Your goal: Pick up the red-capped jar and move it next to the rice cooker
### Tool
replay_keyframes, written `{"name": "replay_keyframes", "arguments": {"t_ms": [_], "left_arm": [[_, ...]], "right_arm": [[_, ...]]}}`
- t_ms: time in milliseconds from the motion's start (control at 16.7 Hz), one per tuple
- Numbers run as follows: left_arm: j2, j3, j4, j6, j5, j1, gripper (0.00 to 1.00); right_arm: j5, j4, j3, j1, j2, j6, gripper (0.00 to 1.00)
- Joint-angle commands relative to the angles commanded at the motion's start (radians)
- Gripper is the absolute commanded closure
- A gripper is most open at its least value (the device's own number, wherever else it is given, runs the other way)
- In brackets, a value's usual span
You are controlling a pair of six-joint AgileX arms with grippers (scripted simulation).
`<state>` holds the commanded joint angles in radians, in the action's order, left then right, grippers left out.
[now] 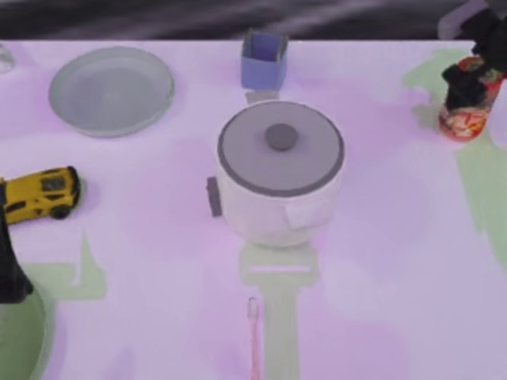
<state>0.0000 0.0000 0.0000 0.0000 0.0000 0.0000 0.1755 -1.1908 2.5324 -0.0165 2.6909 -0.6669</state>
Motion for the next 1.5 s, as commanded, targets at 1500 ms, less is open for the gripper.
{"name": "replay_keyframes", "arguments": {"t_ms": [1500], "left_arm": [[0.000, 0.000, 0.000, 0.000, 0.000, 0.000, 0.00]], "right_arm": [[0.007, 0.038, -0.572, 0.008, -0.533, 0.000, 1.00]]}}
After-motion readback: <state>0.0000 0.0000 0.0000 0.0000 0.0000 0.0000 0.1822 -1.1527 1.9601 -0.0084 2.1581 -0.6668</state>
